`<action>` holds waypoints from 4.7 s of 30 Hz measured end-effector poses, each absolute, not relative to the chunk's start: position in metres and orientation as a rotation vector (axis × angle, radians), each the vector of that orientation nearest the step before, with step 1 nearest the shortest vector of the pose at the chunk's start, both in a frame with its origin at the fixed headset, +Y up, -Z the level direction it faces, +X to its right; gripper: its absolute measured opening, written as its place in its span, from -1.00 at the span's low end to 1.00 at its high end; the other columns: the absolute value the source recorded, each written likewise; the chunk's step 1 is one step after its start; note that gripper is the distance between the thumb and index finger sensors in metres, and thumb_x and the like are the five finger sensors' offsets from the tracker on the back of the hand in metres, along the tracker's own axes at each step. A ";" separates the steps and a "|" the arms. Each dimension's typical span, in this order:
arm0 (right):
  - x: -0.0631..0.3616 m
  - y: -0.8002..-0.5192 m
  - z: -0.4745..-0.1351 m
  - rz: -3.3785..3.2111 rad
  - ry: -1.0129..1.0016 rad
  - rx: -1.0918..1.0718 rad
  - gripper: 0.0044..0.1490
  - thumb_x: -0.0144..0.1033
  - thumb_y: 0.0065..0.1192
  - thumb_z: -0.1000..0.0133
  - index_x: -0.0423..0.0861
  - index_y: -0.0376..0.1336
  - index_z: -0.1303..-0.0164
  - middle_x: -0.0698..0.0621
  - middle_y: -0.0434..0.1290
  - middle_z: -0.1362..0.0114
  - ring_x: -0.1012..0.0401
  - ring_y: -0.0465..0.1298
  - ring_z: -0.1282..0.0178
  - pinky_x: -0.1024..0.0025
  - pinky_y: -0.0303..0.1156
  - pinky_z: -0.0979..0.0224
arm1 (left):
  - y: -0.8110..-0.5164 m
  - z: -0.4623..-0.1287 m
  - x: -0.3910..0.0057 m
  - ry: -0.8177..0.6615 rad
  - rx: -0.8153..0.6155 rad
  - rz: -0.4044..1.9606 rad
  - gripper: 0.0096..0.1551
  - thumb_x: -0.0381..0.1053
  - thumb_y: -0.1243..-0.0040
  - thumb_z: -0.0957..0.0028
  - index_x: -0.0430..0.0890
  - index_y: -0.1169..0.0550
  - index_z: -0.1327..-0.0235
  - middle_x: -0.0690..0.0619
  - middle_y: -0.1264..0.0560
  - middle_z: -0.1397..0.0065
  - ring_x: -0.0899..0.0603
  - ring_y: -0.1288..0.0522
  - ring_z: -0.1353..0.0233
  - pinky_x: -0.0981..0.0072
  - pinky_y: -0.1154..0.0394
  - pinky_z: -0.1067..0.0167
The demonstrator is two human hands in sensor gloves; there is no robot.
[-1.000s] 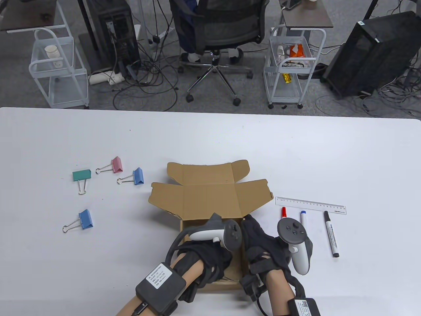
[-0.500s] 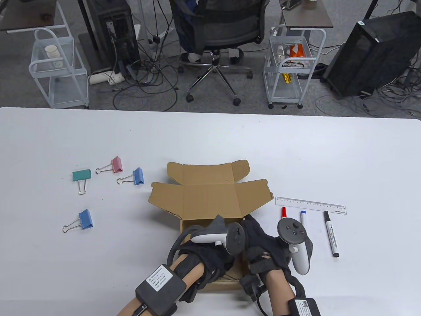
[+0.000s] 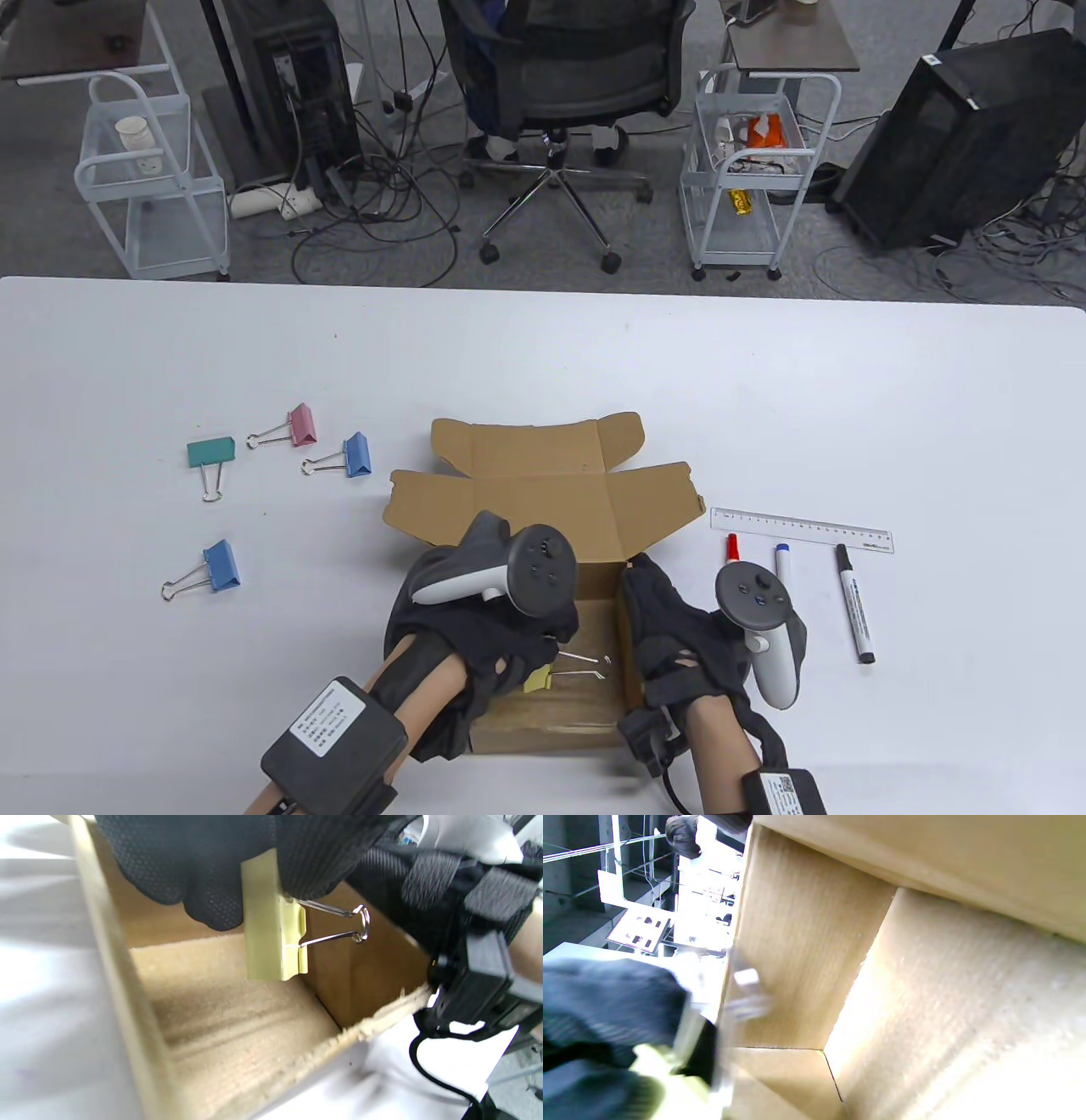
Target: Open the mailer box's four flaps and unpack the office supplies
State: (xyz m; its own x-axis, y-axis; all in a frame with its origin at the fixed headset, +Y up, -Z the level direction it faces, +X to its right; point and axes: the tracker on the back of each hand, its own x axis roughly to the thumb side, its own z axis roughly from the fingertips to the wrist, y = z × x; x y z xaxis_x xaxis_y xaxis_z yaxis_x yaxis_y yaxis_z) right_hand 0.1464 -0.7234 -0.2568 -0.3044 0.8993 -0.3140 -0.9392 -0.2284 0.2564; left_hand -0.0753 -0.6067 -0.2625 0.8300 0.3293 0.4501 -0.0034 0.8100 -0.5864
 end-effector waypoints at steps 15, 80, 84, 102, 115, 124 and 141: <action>0.146 -0.723 -0.257 1.822 0.469 -0.116 -0.16 -0.02 -0.31 -0.40 -0.25 -0.15 -0.79 -0.51 -0.11 -0.81 -0.55 -0.02 -0.65 -0.50 -0.01 -0.58 | -0.565 -0.278 -0.187 -0.376 -0.454 0.326 -0.46 -0.01 -0.31 -0.18 -0.03 -0.46 -0.43 -0.09 -0.57 -0.43 -0.28 -0.70 -0.30 -0.16 -0.58 -0.30; 0.146 -0.724 -0.256 1.820 0.473 -0.115 -0.15 -0.02 -0.32 -0.40 -0.25 -0.16 -0.79 -0.51 -0.11 -0.81 -0.54 -0.02 -0.66 -0.50 -0.01 -0.58 | -0.698 -0.348 -0.296 0.117 -0.548 0.293 -0.28 0.13 -0.06 -0.25 -0.12 -0.26 -0.62 -0.25 -0.21 -0.71 -0.45 -0.29 -0.65 -0.29 -0.29 -0.51; 0.146 -0.724 -0.257 1.819 0.474 -0.115 -0.15 -0.02 -0.32 -0.40 -0.25 -0.16 -0.79 -0.52 -0.12 -0.81 -0.54 -0.03 -0.66 -0.50 -0.01 -0.59 | -0.690 -0.338 -0.296 0.089 -0.505 0.289 -0.24 0.15 -0.03 -0.25 -0.12 -0.20 -0.66 -0.25 -0.12 -0.75 -0.48 -0.14 -0.71 -0.36 -0.19 -0.51; 0.146 -0.723 -0.257 1.821 0.472 -0.116 -0.15 -0.02 -0.32 -0.40 -0.25 -0.16 -0.79 -0.51 -0.12 -0.81 -0.54 -0.02 -0.65 -0.50 -0.01 -0.59 | -0.624 -0.248 -0.240 -0.204 -0.361 0.313 -0.10 0.24 0.11 -0.27 -0.14 0.03 -0.73 -0.28 0.14 -0.81 -0.55 0.13 -0.74 -0.48 -0.02 -0.50; 0.146 -0.723 -0.257 1.824 0.470 -0.118 -0.15 -0.02 -0.32 -0.40 -0.26 -0.15 -0.79 -0.51 -0.11 -0.81 -0.54 -0.03 -0.66 -0.50 -0.01 -0.58 | -0.639 -0.210 -0.204 -0.221 -0.339 0.194 -0.07 0.29 0.22 -0.29 -0.17 0.10 -0.75 -0.31 0.19 -0.81 -0.55 0.18 -0.74 -0.49 0.01 -0.50; 0.146 -0.723 -0.257 1.825 0.470 -0.118 -0.15 -0.02 -0.32 -0.40 -0.26 -0.16 -0.79 -0.51 -0.12 -0.81 -0.54 -0.02 -0.66 -0.50 -0.01 -0.58 | -0.657 -0.207 -0.200 -0.233 -0.337 0.140 -0.07 0.30 0.29 -0.29 -0.14 0.17 -0.74 -0.29 0.26 -0.80 -0.52 0.28 -0.74 -0.49 0.06 -0.50; 0.147 -0.722 -0.256 1.814 0.457 -0.118 -0.15 -0.02 -0.31 -0.39 -0.27 -0.16 -0.79 -0.51 -0.12 -0.81 -0.54 -0.03 -0.66 -0.50 -0.02 -0.58 | -0.671 -0.211 -0.210 -0.212 -0.370 0.194 -0.08 0.30 0.31 -0.29 -0.11 0.21 -0.73 -0.25 0.34 -0.80 -0.48 0.33 -0.75 -0.49 0.12 -0.51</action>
State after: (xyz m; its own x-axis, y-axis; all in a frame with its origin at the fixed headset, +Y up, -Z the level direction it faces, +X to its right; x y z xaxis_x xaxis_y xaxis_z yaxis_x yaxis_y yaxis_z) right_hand 0.1468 -0.7222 -0.2560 -0.2941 0.9034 -0.3121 -0.9434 -0.2220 0.2463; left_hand -0.2100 -0.6714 -0.2109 0.9594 0.2256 0.1695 -0.1483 0.9142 -0.3772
